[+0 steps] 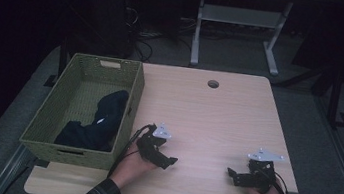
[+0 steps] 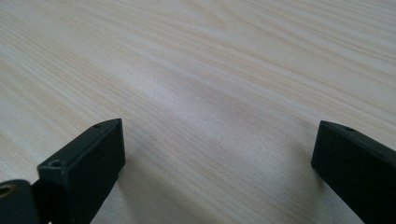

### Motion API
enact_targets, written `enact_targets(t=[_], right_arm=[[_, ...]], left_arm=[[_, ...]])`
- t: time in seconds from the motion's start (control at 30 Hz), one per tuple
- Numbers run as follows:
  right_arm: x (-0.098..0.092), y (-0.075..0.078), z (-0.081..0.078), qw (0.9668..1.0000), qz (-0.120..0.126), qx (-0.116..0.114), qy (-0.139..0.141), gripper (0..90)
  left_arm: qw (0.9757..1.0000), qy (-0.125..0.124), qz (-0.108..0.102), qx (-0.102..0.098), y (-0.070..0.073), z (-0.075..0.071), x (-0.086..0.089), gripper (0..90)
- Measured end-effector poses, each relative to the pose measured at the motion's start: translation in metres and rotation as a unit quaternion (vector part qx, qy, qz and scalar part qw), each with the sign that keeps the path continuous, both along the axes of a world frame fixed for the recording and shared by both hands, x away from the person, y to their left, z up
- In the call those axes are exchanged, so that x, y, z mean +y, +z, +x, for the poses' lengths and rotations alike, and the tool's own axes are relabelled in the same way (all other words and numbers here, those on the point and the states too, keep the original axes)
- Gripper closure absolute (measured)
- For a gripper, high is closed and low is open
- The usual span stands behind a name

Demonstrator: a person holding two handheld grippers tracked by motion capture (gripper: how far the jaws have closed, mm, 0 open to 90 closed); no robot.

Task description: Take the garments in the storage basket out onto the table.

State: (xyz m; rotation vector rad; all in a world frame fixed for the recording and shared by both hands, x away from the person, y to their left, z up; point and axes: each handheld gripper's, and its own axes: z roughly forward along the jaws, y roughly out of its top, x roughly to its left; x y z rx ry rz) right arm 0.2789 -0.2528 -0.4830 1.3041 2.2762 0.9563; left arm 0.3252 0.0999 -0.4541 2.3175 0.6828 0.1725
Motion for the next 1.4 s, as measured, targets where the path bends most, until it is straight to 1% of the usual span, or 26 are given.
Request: enact_targets(t=[0.13,0.17,0.27,0.33,0.47,0.57,0.63,0.7,0.73,0.87,1.0,1.1,1.23,1.27,1.37,1.4], right_arm=[[0.0,0.0,0.0,1.0,0.0,0.0,0.0,2.4],[0.0,0.0,0.0,1.0,0.0,-0.001,0.0,2.4],[0.0,0.0,0.0,1.0,0.0,-0.001,0.0,2.4],[0.0,0.0,0.0,1.0,0.0,0.0,0.0,2.4],[0.0,0.0,0.0,1.0,0.0,0.0,0.0,2.4],[0.0,0.0,0.0,1.0,0.0,0.0,0.0,2.4],[0.0,0.0,0.0,1.0,0.0,0.0,0.0,2.4],[0.0,0.0,0.0,1.0,0.0,0.0,0.0,2.4],[0.0,0.0,0.0,1.0,0.0,-0.001,0.0,2.4],[0.0,0.0,0.0,1.0,0.0,0.0,0.0,2.4],[0.0,0.0,0.0,1.0,0.0,0.0,0.0,2.4],[0.0,0.0,0.0,1.0,0.0,0.0,0.001,2.4],[0.0,0.0,0.0,1.0,0.0,0.0,0.002,2.4],[0.0,0.0,0.0,1.0,0.0,0.0,0.002,2.4],[0.0,0.0,0.0,1.0,0.0,0.0,0.002,2.4],[0.0,0.0,0.0,1.0,0.0,0.0,0.002,2.4]], left_arm=[[1.0,0.0,-0.004,0.004,0.003,0.0,0.001,13.8],[1.0,-0.001,-0.002,0.005,0.004,0.0,0.001,13.8],[1.0,-0.001,-0.002,0.003,0.005,0.0,0.001,13.8],[1.0,-0.004,-0.001,0.0,0.009,0.0,0.002,13.8],[1.0,-0.003,-0.008,-0.001,0.014,0.0,0.003,13.8],[1.0,-0.006,-0.002,-0.003,0.017,-0.001,0.002,13.8],[1.0,-0.008,-0.001,-0.006,0.018,-0.001,0.003,13.8],[0.9999,-0.009,-0.001,-0.003,0.021,-0.001,0.003,13.8],[0.9999,-0.01,-0.002,-0.007,0.022,-0.002,0.002,13.8],[0.9999,-0.012,0.002,-0.01,0.029,-0.002,0.003,13.8],[0.9999,-0.012,-0.004,-0.011,0.034,-0.002,0.003,14.1],[0.9999,-0.011,-0.009,-0.007,0.037,-0.003,0.003,14.1],[0.9998,-0.013,-0.006,-0.015,0.039,-0.001,0.003,14.0],[0.9998,-0.014,-0.002,-0.017,0.041,0.001,0.002,14.0],[0.9997,-0.013,-0.001,-0.02,0.044,0.002,0.0,14.1],[0.9996,-0.018,0.002,-0.02,0.046,0.003,0.0,14.7]])
